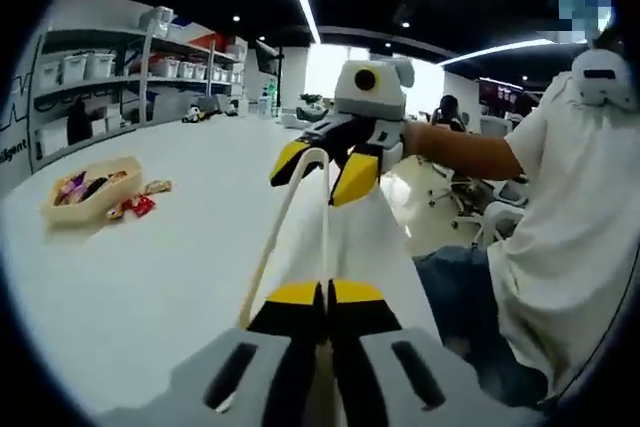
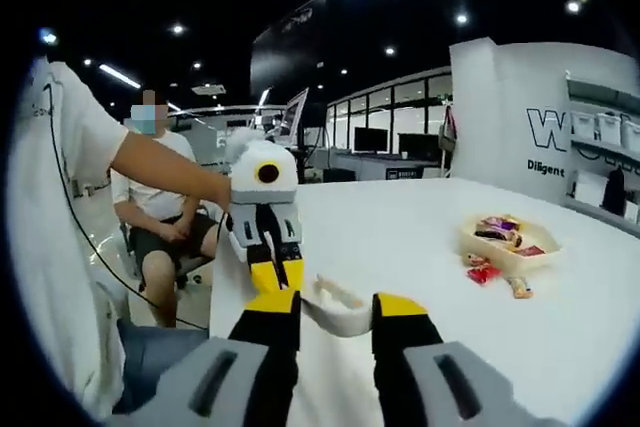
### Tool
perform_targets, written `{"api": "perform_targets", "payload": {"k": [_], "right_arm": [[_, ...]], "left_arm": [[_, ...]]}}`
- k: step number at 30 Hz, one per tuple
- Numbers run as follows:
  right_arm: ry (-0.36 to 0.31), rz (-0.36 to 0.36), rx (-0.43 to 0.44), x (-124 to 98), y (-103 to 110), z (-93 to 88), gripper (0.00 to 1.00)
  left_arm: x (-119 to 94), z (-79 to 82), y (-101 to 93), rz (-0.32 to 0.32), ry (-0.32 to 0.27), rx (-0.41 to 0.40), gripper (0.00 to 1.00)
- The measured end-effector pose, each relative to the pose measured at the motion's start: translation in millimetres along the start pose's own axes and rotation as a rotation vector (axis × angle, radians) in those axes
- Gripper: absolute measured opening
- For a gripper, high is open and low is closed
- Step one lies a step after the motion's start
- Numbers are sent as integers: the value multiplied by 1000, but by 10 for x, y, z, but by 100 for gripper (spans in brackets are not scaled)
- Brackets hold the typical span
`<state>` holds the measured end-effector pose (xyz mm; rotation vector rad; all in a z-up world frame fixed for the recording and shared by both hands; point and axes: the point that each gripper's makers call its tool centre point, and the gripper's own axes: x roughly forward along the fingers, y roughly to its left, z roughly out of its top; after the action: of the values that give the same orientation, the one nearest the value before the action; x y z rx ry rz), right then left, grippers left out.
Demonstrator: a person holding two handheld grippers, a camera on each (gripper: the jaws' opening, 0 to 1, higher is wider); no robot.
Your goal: Place the target food into the container with the food tongs after gripping and lifting it, then release it inside without dropping or visibly crushing the food.
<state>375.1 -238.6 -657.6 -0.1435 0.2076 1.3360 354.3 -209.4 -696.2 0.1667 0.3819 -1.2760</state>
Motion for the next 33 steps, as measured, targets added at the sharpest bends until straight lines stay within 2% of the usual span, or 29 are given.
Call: {"api": "perform_targets", "payload": {"k": [1,2,5,7,8,11,12,14,17,19,22,25,33], "right_arm": [[-30,16,17,-5,23,36,21],[-49,29,32,-8,42,61,21],[-82,54,78,-23,61,89,21],[-107,64,101,-29,56,94,20],[-149,75,135,-29,70,134,23],[-147,69,127,-37,52,76,27],[-153,76,131,-29,74,81,29],[-188,100,142,-11,131,156,32],[-246,136,155,22,222,314,31],[-259,139,146,28,228,347,29],[-248,165,140,39,269,323,24],[-255,175,149,23,286,315,23],[-243,216,143,54,405,348,22]], "left_arm": [[-25,8,5,-5,-8,2,2],[-32,18,-22,-22,-16,-30,2],[-49,40,-41,-25,-24,-21,2],[-64,108,-58,-29,-55,-36,2],[-78,144,-50,-20,-62,-26,2],[-113,306,-45,-31,-134,-48,2],[-126,332,-32,-27,-142,-47,2],[-121,365,-47,-37,-140,-45,2],[-57,383,-144,-72,-139,-66,2],[-24,425,-221,-98,-155,-75,2],[-33,513,-251,-103,-189,-69,2],[-56,548,-266,-99,-198,-59,2],[-1,601,-371,-139,-203,-63,2]]}}
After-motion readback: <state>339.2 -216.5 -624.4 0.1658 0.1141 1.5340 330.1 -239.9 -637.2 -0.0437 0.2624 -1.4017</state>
